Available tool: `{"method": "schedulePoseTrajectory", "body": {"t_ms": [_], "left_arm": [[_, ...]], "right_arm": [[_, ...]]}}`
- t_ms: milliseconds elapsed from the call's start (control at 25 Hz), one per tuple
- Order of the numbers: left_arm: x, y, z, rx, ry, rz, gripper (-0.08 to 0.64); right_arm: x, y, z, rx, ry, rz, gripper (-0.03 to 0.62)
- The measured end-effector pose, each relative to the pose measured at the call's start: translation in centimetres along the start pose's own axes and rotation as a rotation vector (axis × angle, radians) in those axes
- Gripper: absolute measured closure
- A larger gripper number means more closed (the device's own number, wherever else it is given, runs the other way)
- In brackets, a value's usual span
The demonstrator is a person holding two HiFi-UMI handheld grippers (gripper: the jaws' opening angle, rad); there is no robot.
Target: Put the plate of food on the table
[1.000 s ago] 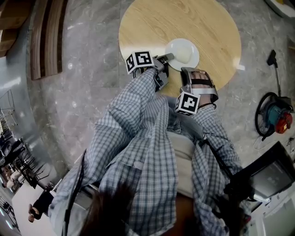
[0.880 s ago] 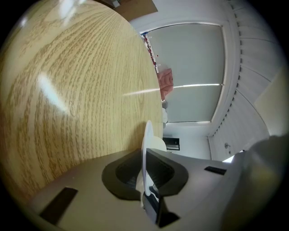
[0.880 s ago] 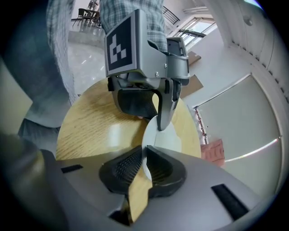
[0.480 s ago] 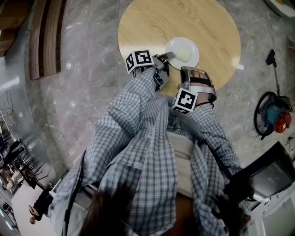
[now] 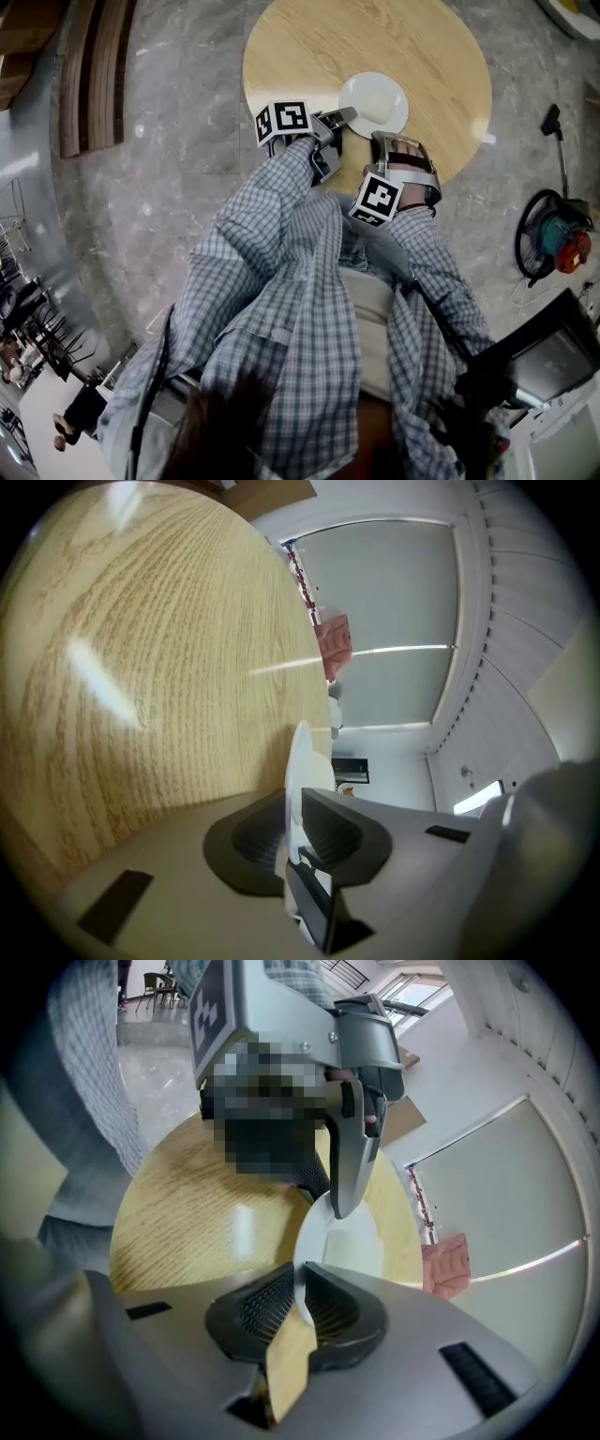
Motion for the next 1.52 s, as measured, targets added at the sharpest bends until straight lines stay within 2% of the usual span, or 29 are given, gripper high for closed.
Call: {"method": "schedulePoseTrajectory", "body": {"t_ms": [320,600,840,920,1040,1160,1280,1400,1440,1520], "left_arm": [[0.6,0.7,1.6,0.009,0.015,0.010,0.486],[1.9,0.4,3.8,-0.033,-0.003,0.048,0.486],[2.8,0.3,6.1,-0.058,-0.012,0.053,0.486],[2.9,0.0,6.7,-0.068,-0.002,0.059,0.486],[2.4,-0.3,7.8,-0.076,0.023,0.050,0.486],[1.4,0.0,8.6,-0.066,0.055,0.005,0.488],[-0.4,0.7,7.6,-0.040,0.091,-0.056,0.488],[-2.3,0.7,10.2,-0.016,0.206,-0.068,0.494],[-2.8,0.7,11.5,-0.012,0.243,-0.070,0.512],[-3.7,1.0,13.0,-0.010,0.271,-0.102,0.549]], "right_arm": [[0.4,-0.2,-0.3,0.013,-0.011,0.039,0.552],[0.8,0.1,-1.1,0.026,-0.021,0.060,0.551],[0.7,0.5,-1.1,0.041,-0.037,-0.081,0.548],[0.6,0.5,-1.1,0.038,-0.040,-0.119,0.520],[0.1,0.5,-0.3,0.043,-0.021,-0.161,0.512],[-0.1,0.4,0.6,0.031,-0.003,-0.266,0.512],[-0.9,1.6,1.4,-0.004,0.017,-0.445,0.514],[-0.7,-1.6,2.9,-0.089,0.005,-0.660,0.515],[-0.6,-3.0,3.6,-0.128,0.003,-0.737,0.531],[-0.9,-4.7,4.8,-0.203,0.009,-0.866,0.578]]}}
Point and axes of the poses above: the fingertips, and each gripper's own axes: z backward along the fingers, x to its left, y out of its underside, the point moved 2 cm from there along z, backward along the fingers, and after that the axes turned 11 degrees about -x, right-handed, at the moved point
